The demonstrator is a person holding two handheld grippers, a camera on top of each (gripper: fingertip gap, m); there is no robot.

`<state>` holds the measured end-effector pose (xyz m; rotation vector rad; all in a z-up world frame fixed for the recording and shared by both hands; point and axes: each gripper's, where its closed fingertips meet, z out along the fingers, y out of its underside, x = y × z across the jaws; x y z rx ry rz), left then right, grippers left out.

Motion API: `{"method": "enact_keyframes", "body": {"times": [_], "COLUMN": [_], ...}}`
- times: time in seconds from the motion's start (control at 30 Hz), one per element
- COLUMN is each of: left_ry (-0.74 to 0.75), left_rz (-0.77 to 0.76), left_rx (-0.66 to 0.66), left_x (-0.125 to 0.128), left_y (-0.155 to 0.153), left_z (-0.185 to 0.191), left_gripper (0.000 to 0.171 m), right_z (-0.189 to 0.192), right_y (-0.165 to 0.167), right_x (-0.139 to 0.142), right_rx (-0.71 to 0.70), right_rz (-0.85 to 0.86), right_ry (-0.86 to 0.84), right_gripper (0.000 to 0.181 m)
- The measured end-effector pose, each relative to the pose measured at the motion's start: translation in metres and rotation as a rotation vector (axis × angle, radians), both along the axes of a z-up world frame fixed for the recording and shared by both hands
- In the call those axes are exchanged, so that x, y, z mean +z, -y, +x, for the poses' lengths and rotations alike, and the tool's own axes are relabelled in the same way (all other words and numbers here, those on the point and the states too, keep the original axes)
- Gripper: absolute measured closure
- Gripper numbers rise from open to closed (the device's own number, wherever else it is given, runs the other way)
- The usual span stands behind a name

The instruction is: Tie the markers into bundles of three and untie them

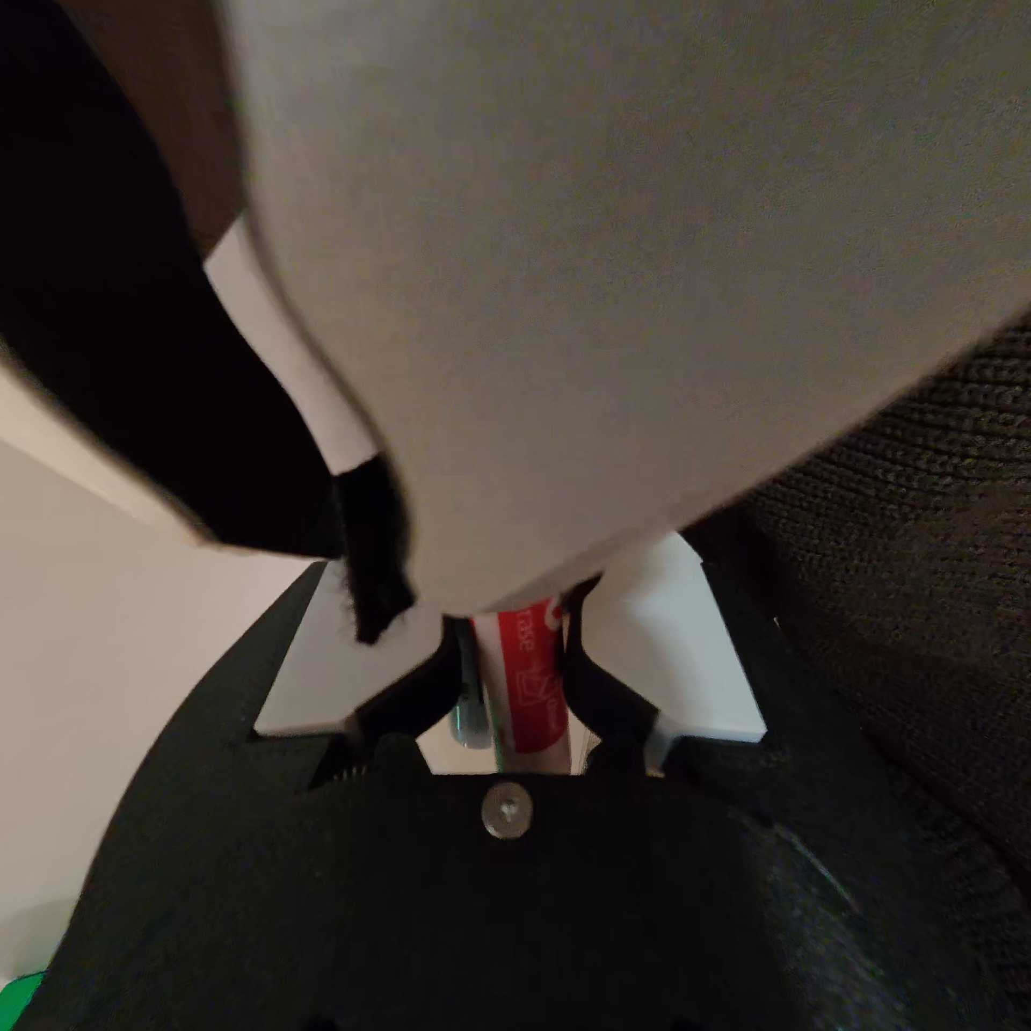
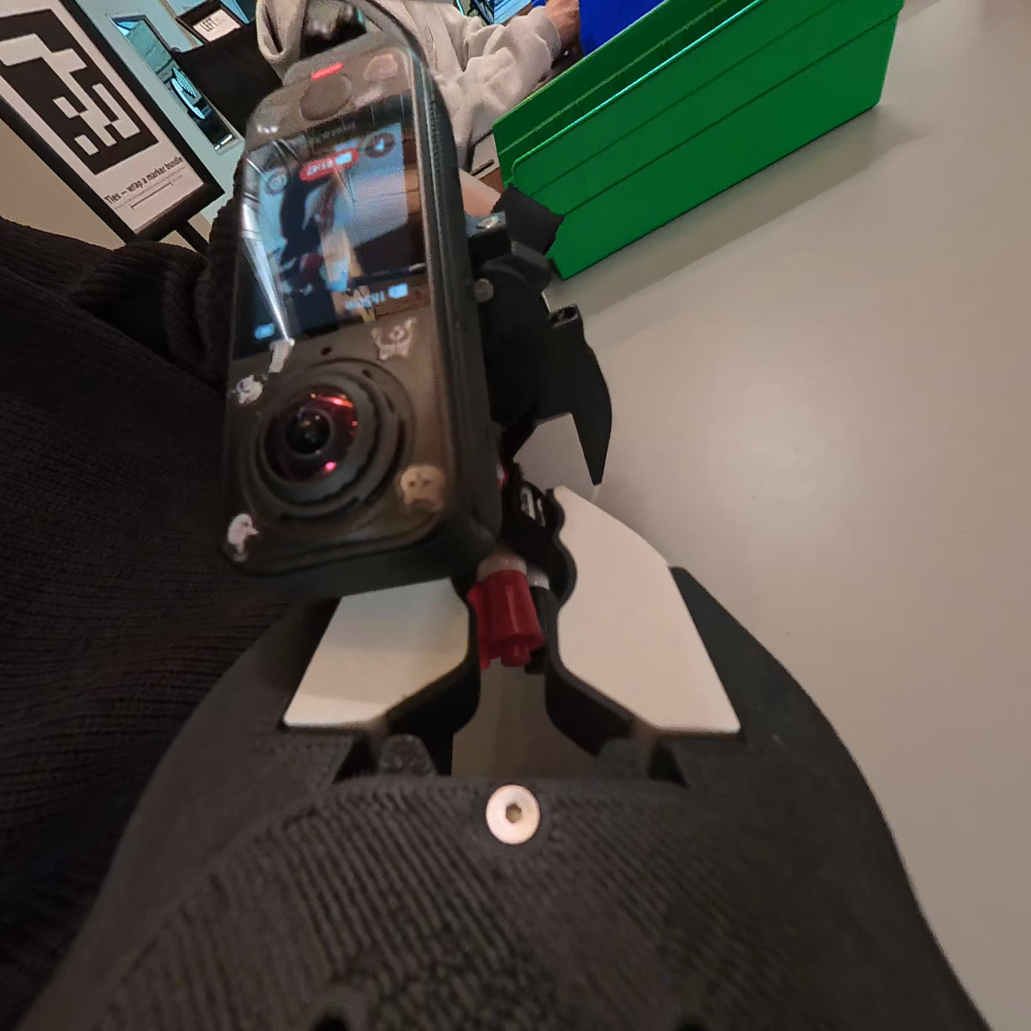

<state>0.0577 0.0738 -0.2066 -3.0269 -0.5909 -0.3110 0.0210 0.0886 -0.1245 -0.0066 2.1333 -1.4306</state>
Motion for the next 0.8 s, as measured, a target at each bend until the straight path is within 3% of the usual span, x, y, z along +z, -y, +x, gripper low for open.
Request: {"method": "enact_keyframes", "body": {"times": [0.1, 0.27, 0.43, 0.63, 0.8], "left_ry": [-0.004, -0.013, -0.02, -0.023, -0.024], "left_rz": [0.004, 0.013, 0.006, -0.002, -0.016], "left_rx": [-0.002, 0.006, 0.001, 0.004, 0.009], "left_x": [0.001, 0.004, 0.006, 0.007, 0.006], "left_y": [-0.001, -0.002, -0.002, 0.0, 0.003], "left_z": [0.0, -0.002, -0.001, -0.001, -0.001], "left_gripper": [0.127, 0.128, 0.127, 0.126, 0.127], "right_z": [0.0, 0.0, 0.003, -0.002, 0.007], "right_y": [-0.002, -0.001, -0.002, -0.005, -0.004], "right_x": [0.004, 0.011, 0.013, 0.002, -0.007], "right_rx": [0.006, 0.012, 0.01, 0.002, 0.047], "right_rz": [-0.023, -0.024, -0.044, 0.007, 0.069], "right_ry": [-0.024, -0.097, -0.062, -0.039, -0.026], "right_gripper": [0.176, 0.176, 0.176, 0.151, 0.151]}}
